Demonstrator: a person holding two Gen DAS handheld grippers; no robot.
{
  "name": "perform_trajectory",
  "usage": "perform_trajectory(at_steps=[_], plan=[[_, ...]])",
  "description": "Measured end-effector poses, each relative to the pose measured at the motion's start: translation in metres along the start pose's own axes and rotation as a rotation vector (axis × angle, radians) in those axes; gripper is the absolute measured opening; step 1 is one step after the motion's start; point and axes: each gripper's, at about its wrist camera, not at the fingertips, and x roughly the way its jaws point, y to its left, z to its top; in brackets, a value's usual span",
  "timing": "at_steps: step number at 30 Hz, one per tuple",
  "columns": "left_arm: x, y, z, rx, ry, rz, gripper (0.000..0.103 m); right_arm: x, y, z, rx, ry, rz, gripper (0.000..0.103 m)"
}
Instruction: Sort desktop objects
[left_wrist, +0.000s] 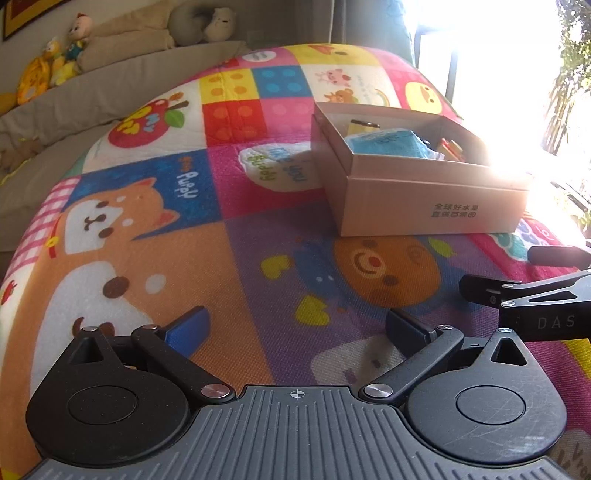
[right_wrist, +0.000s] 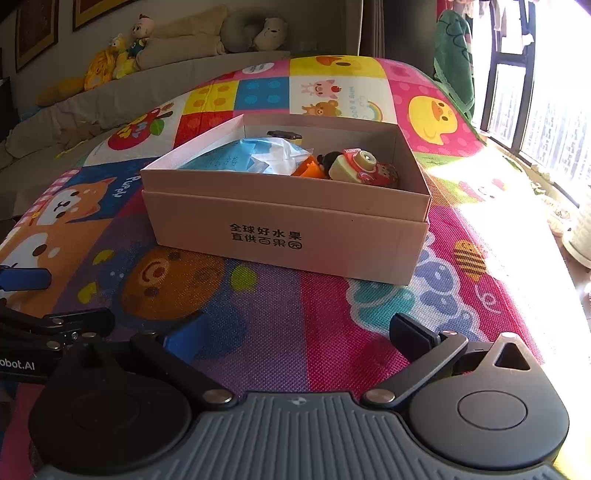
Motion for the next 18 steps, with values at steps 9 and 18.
perform_trajectory(at_steps=[9,18], plan=[[0.0001,0.0002,-0.0002,-0.007,-0.001,-0.006,0.103,-0.0001,-0.0005,0.0000,-0.001,-0.001,-0.001,0.103],[-0.0006,0.0021,-0.0008,-0.006,-0.002,-0.007,0.103,0.0004,-0.0001,0.0001,-0.001,-0.001,-0.001,0.103]])
